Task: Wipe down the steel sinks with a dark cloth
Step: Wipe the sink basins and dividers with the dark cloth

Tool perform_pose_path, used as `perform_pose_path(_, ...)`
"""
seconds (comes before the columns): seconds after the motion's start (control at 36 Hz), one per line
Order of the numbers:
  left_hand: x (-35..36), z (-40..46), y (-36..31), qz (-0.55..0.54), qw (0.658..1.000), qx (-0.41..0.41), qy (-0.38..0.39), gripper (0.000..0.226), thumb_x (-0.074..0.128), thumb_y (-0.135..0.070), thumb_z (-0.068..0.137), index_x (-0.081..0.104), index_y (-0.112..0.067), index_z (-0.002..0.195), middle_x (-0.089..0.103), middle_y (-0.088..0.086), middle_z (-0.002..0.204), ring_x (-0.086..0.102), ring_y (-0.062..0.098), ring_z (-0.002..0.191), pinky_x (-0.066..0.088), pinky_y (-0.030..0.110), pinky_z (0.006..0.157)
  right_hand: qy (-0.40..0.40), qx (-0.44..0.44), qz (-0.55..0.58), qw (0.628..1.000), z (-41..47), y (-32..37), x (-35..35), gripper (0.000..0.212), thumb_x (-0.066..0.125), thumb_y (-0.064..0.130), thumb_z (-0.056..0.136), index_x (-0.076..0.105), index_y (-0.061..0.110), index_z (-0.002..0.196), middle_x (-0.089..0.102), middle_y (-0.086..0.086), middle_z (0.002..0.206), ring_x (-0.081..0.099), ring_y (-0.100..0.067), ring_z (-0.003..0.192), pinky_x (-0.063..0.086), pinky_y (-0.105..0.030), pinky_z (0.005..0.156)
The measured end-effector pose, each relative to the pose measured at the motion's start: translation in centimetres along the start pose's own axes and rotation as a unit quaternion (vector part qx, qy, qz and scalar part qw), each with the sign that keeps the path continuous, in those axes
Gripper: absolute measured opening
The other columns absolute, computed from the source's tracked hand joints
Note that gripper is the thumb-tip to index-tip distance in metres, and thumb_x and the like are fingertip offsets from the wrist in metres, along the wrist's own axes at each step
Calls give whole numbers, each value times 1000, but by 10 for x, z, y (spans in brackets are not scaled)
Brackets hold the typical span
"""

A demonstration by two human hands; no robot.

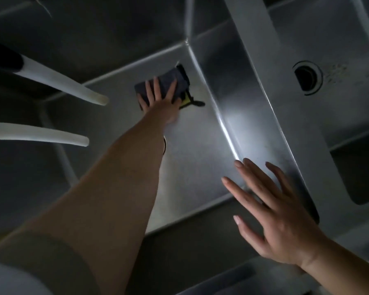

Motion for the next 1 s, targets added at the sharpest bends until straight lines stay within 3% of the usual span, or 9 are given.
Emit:
perform_pose_path(0.11, -1, -1, -6, 4, 1000, -8, 3, 61, 21, -67, 92, -7, -59, 145, -26, 1, 162, -27, 29, 147, -18, 59, 111, 5, 8, -1, 1000, 1, 0, 1, 69, 55, 42, 91, 35, 20, 154, 19, -9, 165, 21, -26, 151, 26, -61, 114)
perform_pose_path(0.22, 16, -40, -14, 10, 998, 42, 44, 63, 25, -71, 92, -4, -59, 146, -24, 0, 162, -26, 27, 148, -14, 58, 114, 11, 16, -1, 1000, -1, -3, 1, 71, 57, 42, 90, 36, 19, 153, 18, -9, 165, 20, -26, 152, 27, -60, 114)
perform_pose_path(0.47, 136, -238, -26, 90, 963, 215, 139, 65, 25, -71, 93, -10, -58, 146, -46, 1, 148, -32, 31, 144, -19, 59, 111, 34, 13, 17, 999, 0, 1, 5, 71, 56, 41, 90, 35, 19, 154, 15, -8, 166, 18, -24, 152, 26, -59, 115)
perform_pose_path(0.61, 147, -270, -27, 89, 951, 209, 212, 62, 30, -63, 95, -3, -57, 147, -30, 2, 160, -30, 29, 146, -14, 61, 112, 53, 14, 20, 998, 0, 2, 6, 70, 54, 41, 91, 34, 21, 154, 13, -5, 167, 18, -23, 152, 26, -57, 115)
perform_pose_path(0.67, 127, -258, -32, 70, 960, 193, 190, 66, 41, -59, 91, 9, -53, 148, -3, 0, 164, -7, 28, 150, -1, 60, 113, 53, 12, 25, 998, 0, 3, 5, 69, 54, 40, 90, 36, 19, 153, 15, -6, 166, 19, -22, 152, 27, -57, 115)
perform_pose_path(0.75, 92, -235, -32, 85, 976, 174, 102, 72, 53, -46, 86, 22, -40, 150, 34, -1, 150, 24, 26, 140, 11, 50, 111, 51, 8, 26, 998, -1, 3, 3, 68, 54, 40, 89, 39, 18, 152, 18, -6, 165, 22, -22, 151, 27, -56, 115)
perform_pose_path(0.89, 89, -218, -29, 105, 968, 165, 159, 60, 59, -30, 86, 40, -22, 142, 38, 9, 146, 31, 31, 136, 22, 45, 112, 65, 14, 14, 998, -2, 1, 7, 71, 55, 41, 87, 38, 19, 152, 19, -5, 165, 20, -20, 152, 25, -55, 116)
perform_pose_path(1.0, 81, -214, -33, -12, 972, 137, 192, 32, 56, -20, 90, 56, -18, 123, 48, 13, 131, 47, 33, 122, 40, 39, 98, 63, 21, 26, 997, -1, 2, 6, 70, 53, 41, 87, 39, 18, 151, 22, -5, 164, 27, -20, 149, 27, -52, 116)
Point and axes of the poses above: each hand's wrist, its own z-axis towards the middle knuckle, its own x-axis out of the palm, y = z × x, the point moved 8 cm from there along z, towards the middle knuckle
